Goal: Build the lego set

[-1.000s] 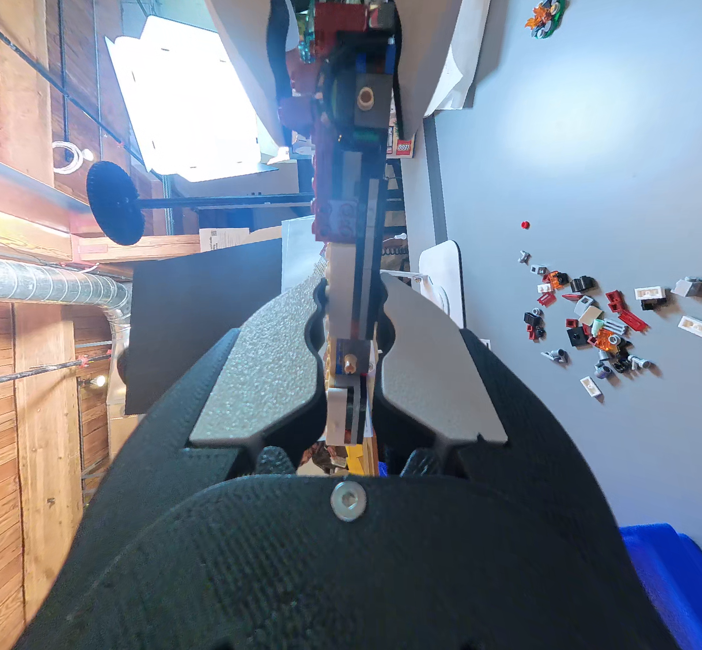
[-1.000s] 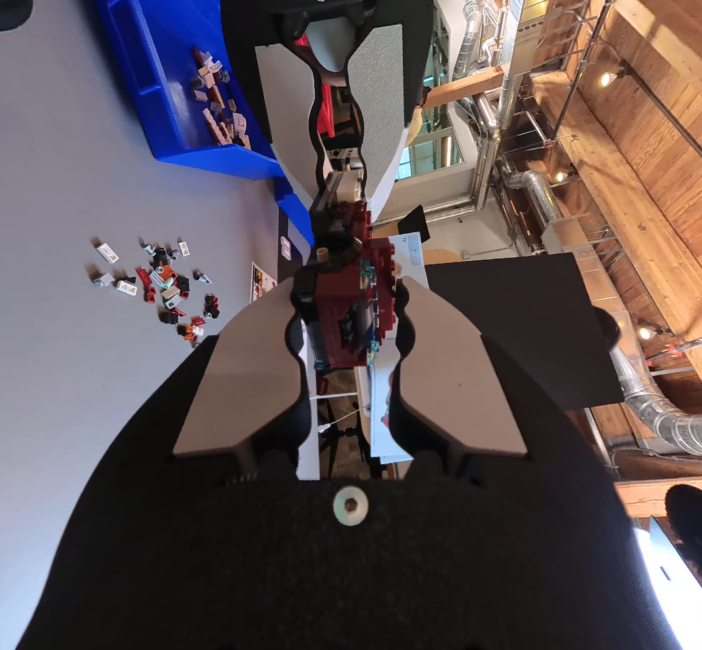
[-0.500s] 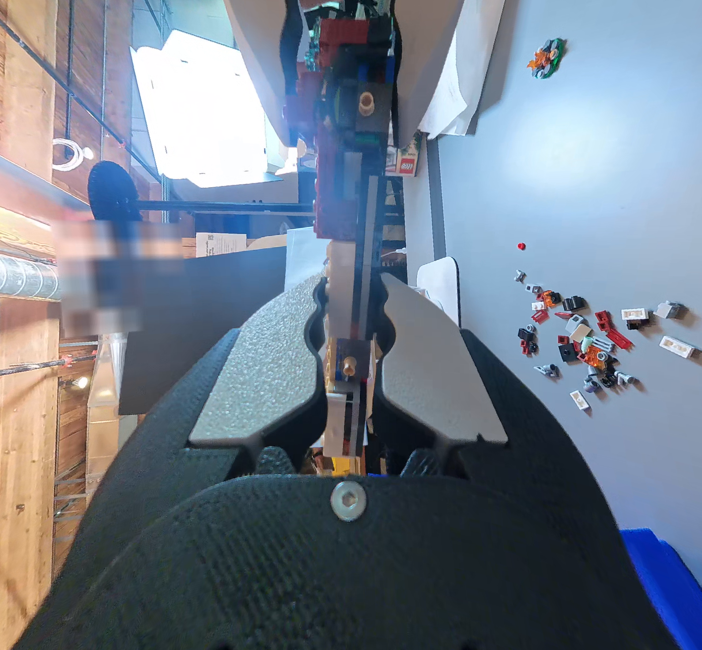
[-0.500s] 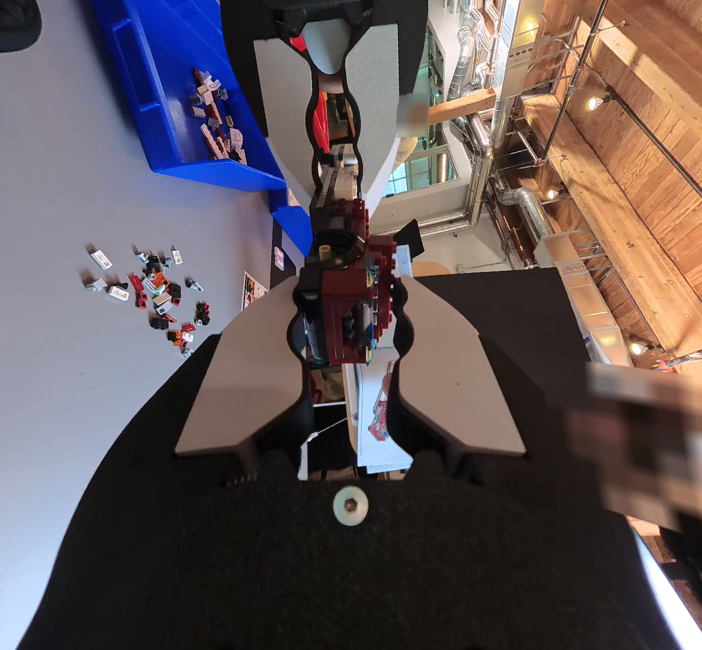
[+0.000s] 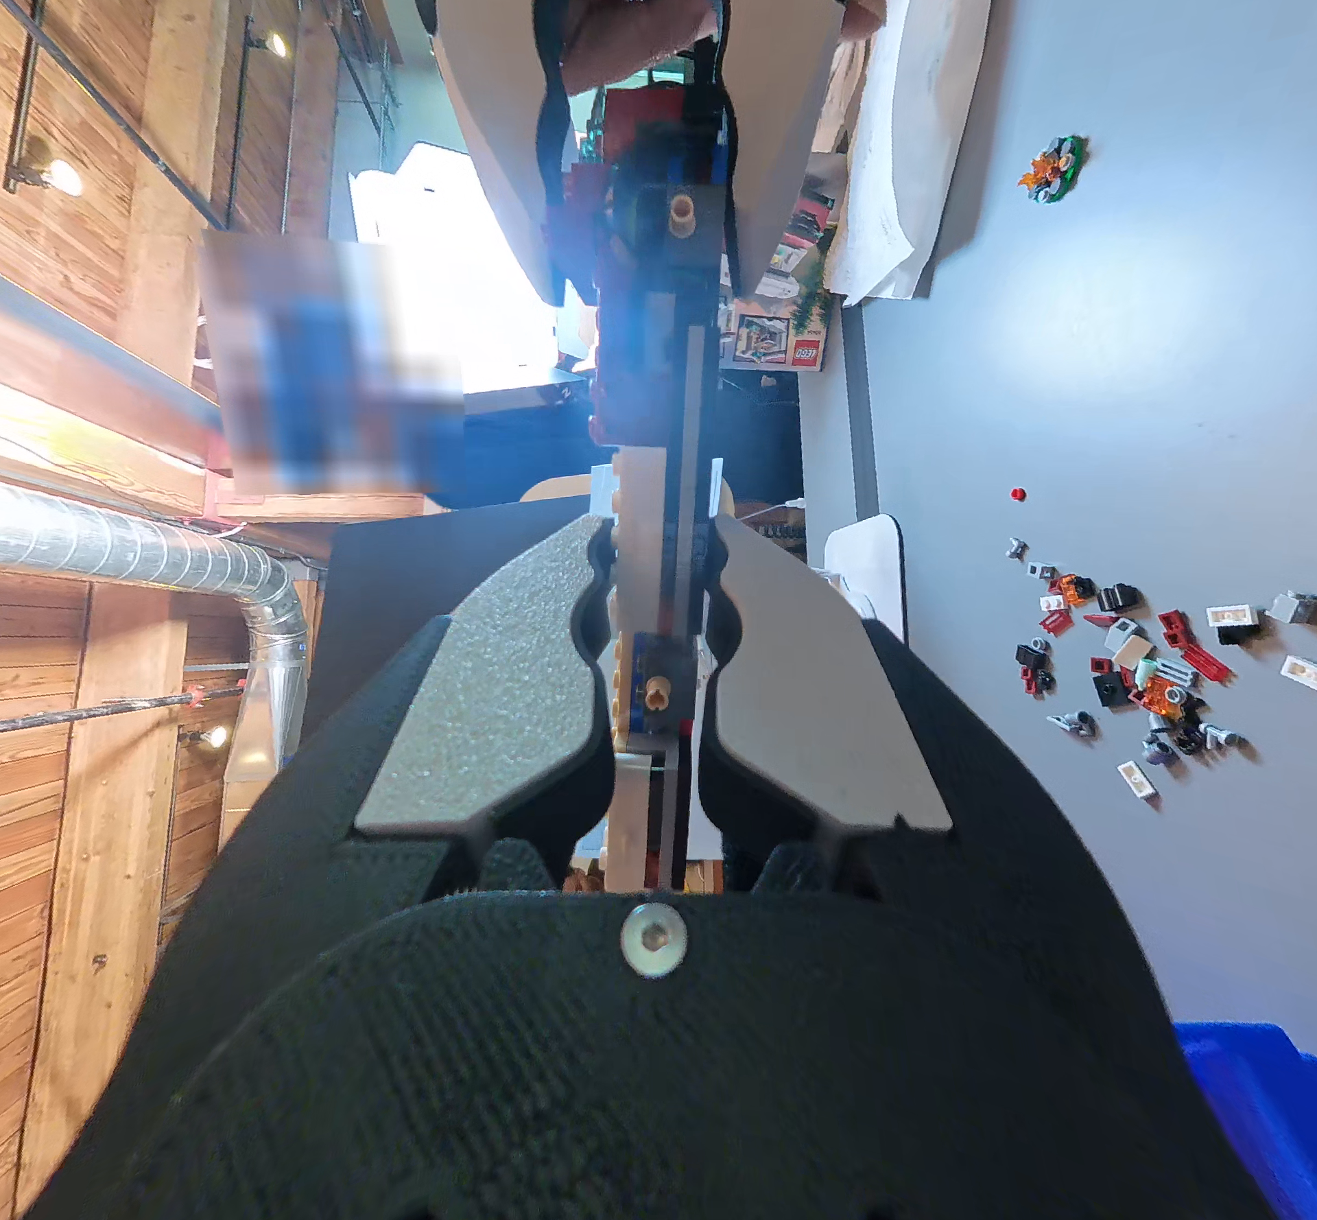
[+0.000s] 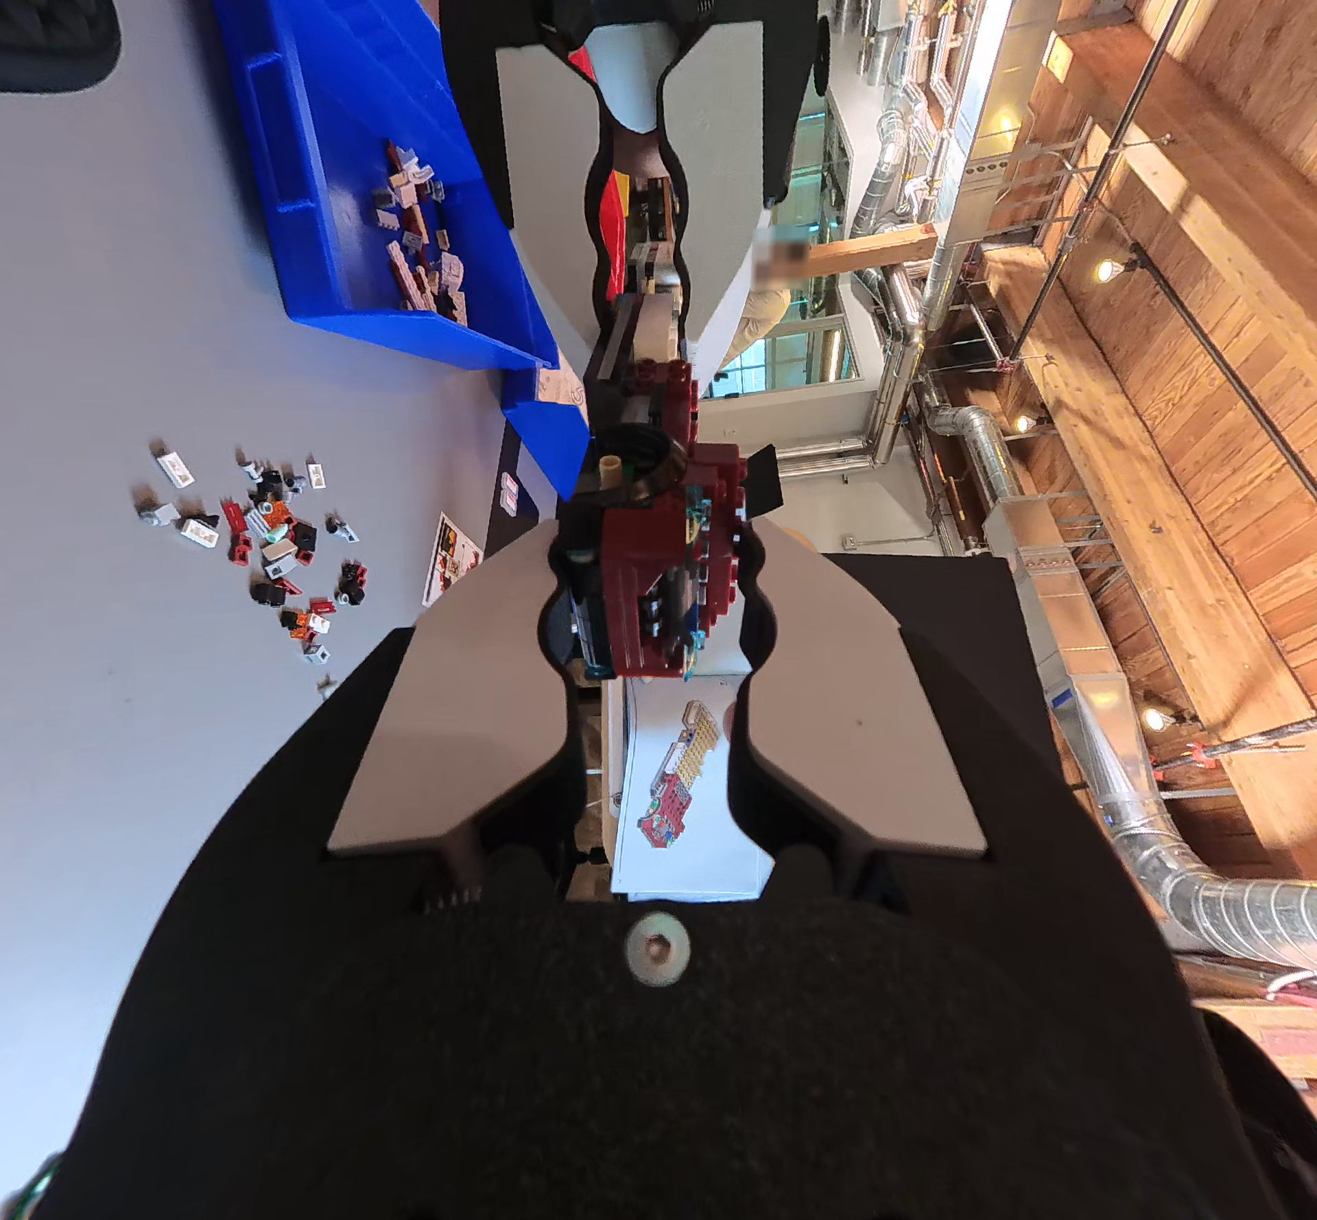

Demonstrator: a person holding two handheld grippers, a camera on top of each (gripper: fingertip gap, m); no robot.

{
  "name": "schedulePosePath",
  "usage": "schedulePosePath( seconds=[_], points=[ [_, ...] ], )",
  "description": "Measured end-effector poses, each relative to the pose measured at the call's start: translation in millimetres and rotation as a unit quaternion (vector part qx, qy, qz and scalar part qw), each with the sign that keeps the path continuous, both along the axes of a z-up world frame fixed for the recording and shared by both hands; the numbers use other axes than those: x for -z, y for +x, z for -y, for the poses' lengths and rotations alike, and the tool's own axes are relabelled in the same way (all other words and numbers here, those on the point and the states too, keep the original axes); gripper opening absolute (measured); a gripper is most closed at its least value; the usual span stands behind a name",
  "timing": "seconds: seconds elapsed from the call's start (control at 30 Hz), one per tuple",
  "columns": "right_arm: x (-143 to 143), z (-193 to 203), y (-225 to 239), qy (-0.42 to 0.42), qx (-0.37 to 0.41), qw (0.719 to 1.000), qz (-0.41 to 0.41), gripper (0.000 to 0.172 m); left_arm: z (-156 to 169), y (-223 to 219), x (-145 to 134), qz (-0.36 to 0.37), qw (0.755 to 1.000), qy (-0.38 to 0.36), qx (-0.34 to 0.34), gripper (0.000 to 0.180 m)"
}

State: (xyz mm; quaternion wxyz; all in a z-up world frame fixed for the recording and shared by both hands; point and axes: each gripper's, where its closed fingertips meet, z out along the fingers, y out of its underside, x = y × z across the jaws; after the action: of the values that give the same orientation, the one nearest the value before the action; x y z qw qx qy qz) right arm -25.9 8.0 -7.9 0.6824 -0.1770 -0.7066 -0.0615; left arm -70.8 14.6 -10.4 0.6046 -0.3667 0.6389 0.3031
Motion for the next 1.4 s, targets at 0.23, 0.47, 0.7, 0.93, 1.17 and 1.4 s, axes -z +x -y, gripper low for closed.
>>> schedulePosePath(
  seconds=[0.23,0.47,0.7,0.93,1.17,1.4],
  points=[
    [-6,5,0,0.018,-0.004,1.0,0.007,0.044,7,0,-6,0.003,1.0,0.009,0.008,0.024],
    [-11,13,0,0.01,-0.013,1.0,0.0,0.044,14,1,-10,0.017,1.0,0.006,0.022,0.024],
    [-13,21,-1,-0.005,-0.018,1.0,0.002,0.044,19,0,-11,0.023,0.999,-0.013,0.032,0.024],
    [-10,23,0,-0.018,-0.02,1.0,0.008,0.044,21,1,-7,0.029,0.998,-0.033,0.042,0.023],
    [-14,24,1,-0.017,-0.024,0.999,0.015,0.044,24,3,-11,0.033,0.998,-0.035,0.05,0.024],
    [-14,26,2,-0.031,-0.025,0.999,0.008,0.042,29,4,-12,0.042,0.996,-0.053,0.06,0.024]
  ],
)
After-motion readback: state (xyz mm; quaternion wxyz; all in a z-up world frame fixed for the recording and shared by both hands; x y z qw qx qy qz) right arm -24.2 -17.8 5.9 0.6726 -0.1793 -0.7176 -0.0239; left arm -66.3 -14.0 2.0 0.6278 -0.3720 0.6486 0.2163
